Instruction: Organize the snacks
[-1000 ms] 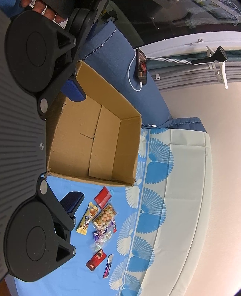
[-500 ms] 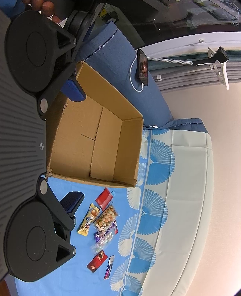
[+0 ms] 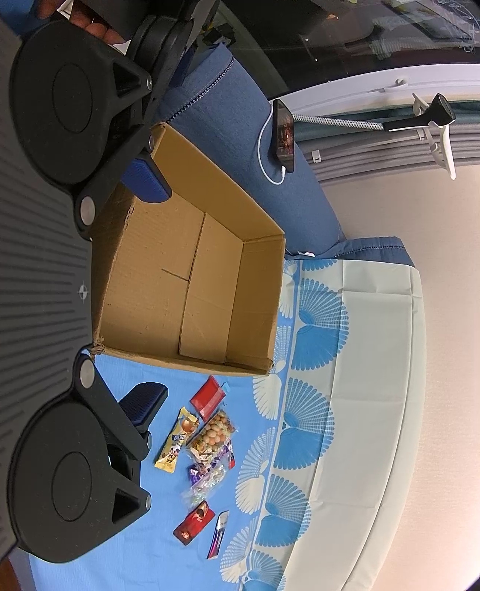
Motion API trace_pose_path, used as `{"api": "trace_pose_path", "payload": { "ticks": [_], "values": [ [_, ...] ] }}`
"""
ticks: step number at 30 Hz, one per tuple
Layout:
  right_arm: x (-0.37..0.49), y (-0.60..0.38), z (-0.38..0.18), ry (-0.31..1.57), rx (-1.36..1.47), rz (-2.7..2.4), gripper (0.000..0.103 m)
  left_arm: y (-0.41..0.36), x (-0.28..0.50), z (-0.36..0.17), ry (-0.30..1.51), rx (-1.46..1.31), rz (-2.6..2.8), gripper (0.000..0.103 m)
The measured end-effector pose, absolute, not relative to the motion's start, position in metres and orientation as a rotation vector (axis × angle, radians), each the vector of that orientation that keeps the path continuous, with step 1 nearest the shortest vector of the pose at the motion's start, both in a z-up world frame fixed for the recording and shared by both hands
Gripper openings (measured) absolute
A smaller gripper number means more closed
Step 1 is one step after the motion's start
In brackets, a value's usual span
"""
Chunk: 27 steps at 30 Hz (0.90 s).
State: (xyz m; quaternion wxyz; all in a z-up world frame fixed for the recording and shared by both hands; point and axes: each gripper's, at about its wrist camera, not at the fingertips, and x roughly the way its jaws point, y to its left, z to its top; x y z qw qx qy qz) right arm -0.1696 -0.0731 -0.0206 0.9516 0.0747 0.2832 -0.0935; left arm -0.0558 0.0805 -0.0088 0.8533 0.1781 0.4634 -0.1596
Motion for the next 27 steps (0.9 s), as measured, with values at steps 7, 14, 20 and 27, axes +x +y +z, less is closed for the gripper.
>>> {"api": "trace_pose_path", "payload": {
  "ticks": [7,14,20,27],
  "values": [
    [-0.173,-0.081,-0.020,0.556,0.184,-0.202,0.103,0.069,-0.057,-0.004,0.952,0.399,-0.344,0.103],
    [-0.182,-0.113,-0.023,0.527,0.260,-0.269,0.103,0.036,-0.059,0.000,0.943,0.448,-0.393,0.103],
    [-0.194,-0.158,-0.036,0.521,0.327,-0.380,0.103,0.004,-0.050,-0.002,1.010,0.422,-0.454,0.103],
    [-0.214,-0.220,-0.058,0.528,0.402,-0.540,0.103,-0.063,-0.048,-0.003,0.994,0.490,-0.536,0.103]
  ]
}}
